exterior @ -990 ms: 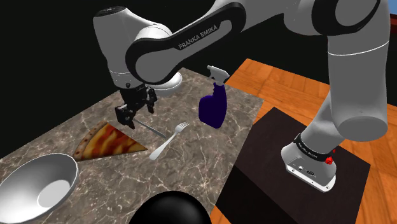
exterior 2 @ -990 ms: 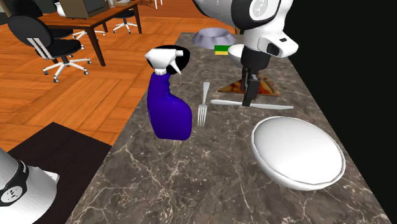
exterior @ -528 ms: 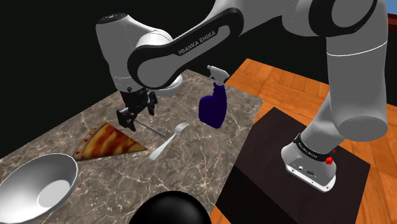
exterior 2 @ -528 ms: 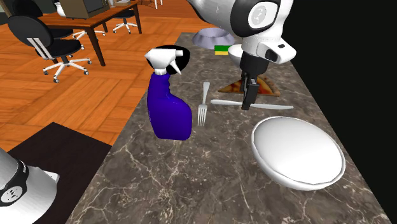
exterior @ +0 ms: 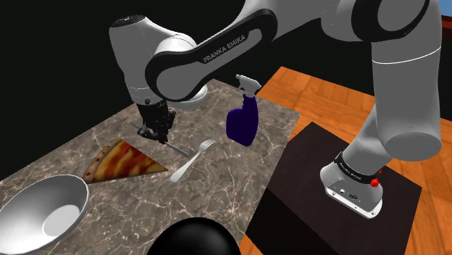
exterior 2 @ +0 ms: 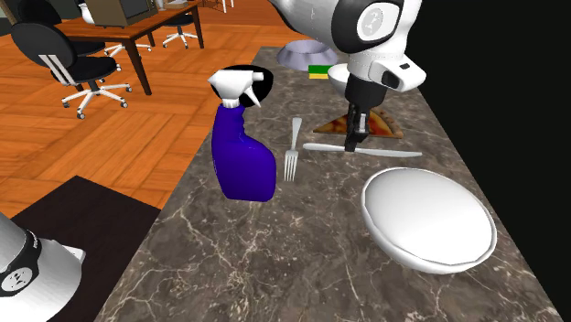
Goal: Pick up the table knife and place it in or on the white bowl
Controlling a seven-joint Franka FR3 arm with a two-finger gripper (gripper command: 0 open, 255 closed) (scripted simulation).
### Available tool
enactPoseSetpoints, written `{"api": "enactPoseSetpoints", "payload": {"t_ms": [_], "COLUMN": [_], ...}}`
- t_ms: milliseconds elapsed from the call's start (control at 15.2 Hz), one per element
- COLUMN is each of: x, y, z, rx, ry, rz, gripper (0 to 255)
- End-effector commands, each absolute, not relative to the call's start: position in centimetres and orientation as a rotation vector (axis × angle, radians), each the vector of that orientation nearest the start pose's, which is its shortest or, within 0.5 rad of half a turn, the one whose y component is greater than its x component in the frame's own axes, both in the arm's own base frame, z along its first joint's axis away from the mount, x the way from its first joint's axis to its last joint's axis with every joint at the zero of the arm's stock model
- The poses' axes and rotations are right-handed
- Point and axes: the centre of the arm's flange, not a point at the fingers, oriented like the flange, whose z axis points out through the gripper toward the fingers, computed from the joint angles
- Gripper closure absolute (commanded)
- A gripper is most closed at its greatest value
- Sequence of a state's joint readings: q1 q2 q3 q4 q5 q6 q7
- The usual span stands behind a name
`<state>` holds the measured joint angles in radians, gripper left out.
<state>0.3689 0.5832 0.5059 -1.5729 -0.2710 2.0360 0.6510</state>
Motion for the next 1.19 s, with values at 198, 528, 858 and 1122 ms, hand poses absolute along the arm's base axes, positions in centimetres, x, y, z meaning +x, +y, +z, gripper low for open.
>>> {"api": "enactPoseSetpoints", "payload": {"t_ms": [198,528,858,1122], "x": [48.7,48.7,48.7,48.7], "y": [48.2,48.2,48.2,48.2], "z": [33.0,35.6,38.3,40.4], "rx": [-3.113,-3.113,-3.113,-3.113], "ry": [-0.449,-0.449,-0.449,-0.449], "rz": [0.082,0.082,0.082,0.082], "gripper": [255,255,255,255]}}
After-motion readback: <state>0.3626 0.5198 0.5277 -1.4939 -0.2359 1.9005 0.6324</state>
